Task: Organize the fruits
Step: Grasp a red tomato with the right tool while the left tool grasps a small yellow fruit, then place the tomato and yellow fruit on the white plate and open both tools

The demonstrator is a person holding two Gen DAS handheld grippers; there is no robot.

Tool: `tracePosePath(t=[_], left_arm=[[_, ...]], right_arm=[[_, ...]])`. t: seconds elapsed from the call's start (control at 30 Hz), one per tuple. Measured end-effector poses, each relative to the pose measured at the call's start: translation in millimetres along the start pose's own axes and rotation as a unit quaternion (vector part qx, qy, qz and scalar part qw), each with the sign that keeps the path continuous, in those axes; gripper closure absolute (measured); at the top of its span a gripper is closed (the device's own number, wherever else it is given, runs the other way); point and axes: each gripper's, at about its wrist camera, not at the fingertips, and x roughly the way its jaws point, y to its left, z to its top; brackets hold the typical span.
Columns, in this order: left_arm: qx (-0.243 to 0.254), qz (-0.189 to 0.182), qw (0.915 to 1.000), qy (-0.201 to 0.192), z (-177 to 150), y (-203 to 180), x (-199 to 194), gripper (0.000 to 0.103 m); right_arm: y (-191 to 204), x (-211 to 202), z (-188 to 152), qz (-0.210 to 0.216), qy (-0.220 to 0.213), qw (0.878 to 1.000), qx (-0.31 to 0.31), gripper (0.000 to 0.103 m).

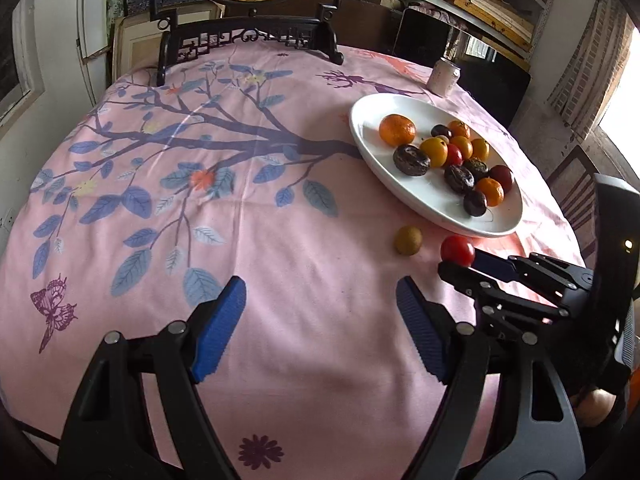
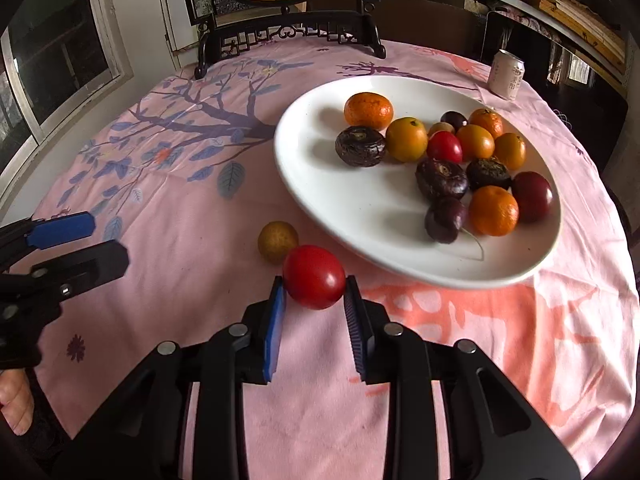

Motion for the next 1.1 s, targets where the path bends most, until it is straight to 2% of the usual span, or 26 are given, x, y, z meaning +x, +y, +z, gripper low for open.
tracePosePath(t=[0.17, 0.37, 0.43, 0.47, 0.57, 0.6, 0.67, 0.83, 1.1], left_arm=[[0.029, -0.022, 0.9991, 0.022, 6, -35, 27, 0.023], [0.050, -0.010, 0.9974, 0.050, 16, -64, 68, 0.024], [0.050, -0.001, 0.9974, 0.052, 19, -66, 76, 0.028], [0.051, 0.002, 0.9972, 0.054, 20, -67, 79, 0.036], [0.064, 0.021, 0.9968, 0.043, 23, -71, 83, 0.054], [0.068, 0.023, 0.9966, 0.041, 23, -71, 83, 0.066], [0.072, 0.013, 0.9966, 0.039, 23, -72, 81, 0.079], [0.080, -0.001, 0.9965, 0.026, 16, -76, 64, 0.079], [0.080, -0.035, 0.9961, -0.006, 12, -82, 17, 0.079]], right_arm=[[-26, -33, -30, -0.021, -0.009, 1.000, 0.019, 0.073], [-55, -48, -49, -0.018, -0.016, 0.998, 0.053, 0.073], [-59, -50, -51, -0.014, -0.019, 0.998, 0.057, 0.073], [-61, -50, -52, -0.011, -0.021, 0.998, 0.058, 0.073], [-61, -51, -51, -0.004, -0.024, 0.998, 0.062, 0.073], [-61, -51, -51, -0.002, -0.024, 0.998, 0.062, 0.073], [-60, -53, -51, 0.000, -0.028, 0.998, 0.064, 0.073], [-63, -59, -50, -0.004, -0.035, 0.997, 0.071, 0.073], [-74, -63, -50, -0.008, -0.040, 0.995, 0.087, 0.073]])
